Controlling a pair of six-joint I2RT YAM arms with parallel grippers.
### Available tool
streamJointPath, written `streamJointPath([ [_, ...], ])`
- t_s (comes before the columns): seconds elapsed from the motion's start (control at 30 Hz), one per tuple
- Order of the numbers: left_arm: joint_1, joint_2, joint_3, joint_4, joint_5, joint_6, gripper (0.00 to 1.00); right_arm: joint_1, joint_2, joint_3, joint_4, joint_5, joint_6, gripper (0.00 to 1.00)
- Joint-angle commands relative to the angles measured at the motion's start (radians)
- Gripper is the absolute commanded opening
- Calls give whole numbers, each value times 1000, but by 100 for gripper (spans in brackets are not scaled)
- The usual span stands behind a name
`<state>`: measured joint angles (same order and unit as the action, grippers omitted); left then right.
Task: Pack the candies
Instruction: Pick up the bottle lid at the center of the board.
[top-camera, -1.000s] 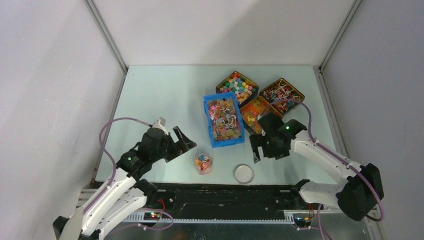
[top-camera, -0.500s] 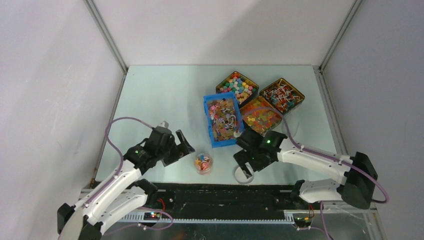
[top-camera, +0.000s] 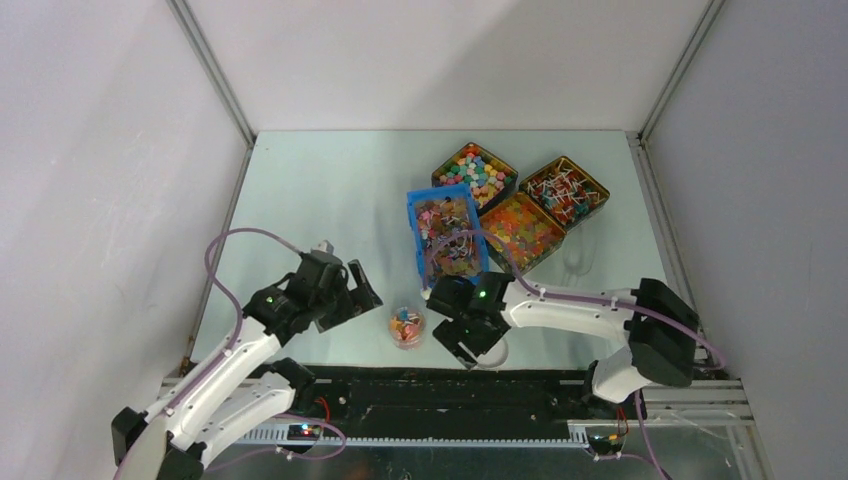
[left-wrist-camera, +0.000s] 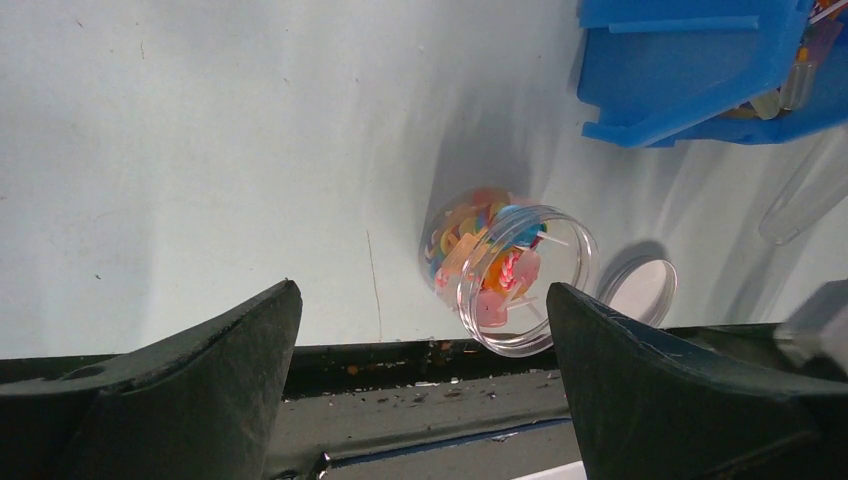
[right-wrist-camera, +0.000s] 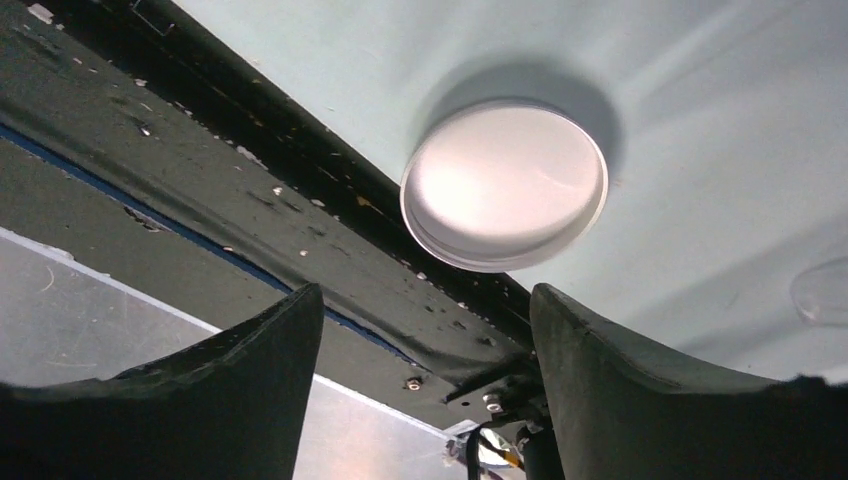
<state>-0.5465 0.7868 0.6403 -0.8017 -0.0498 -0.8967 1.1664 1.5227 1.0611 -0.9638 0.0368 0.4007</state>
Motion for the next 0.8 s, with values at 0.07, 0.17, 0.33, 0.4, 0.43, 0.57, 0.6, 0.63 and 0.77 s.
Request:
streamJointPath([
  [0.07,7,-23,47,-13,-23,25,100,45,78,48,59,-56,-47,74],
  [0.17,7,-31,48,-16,-23,25,100,68,109,48,73,-67,-60,70],
  [0.33,7,-52,58,-19,-29,28,100,81,178,48,86,-53,-75,54],
  [0.4,7,-57,67,-22,-31,30,100,82,201,47,91,-50,-80,46],
  [0.43,7,-58,72,-24,-32,31,100,83,208,47,94,-49,-84,46],
  [0.57,7,-63,84,-24,-33,35,100,83,235,47,98,-37,-86,44],
  [0.6,7,-64,86,-24,-34,37,100,82,240,46,98,-13,-87,41],
  [0.63,7,-64,90,-25,-34,37,100,82,242,46,99,-7,-88,40],
  [0.77,7,-62,95,-23,-33,41,100,77,258,45,99,3,-86,32],
])
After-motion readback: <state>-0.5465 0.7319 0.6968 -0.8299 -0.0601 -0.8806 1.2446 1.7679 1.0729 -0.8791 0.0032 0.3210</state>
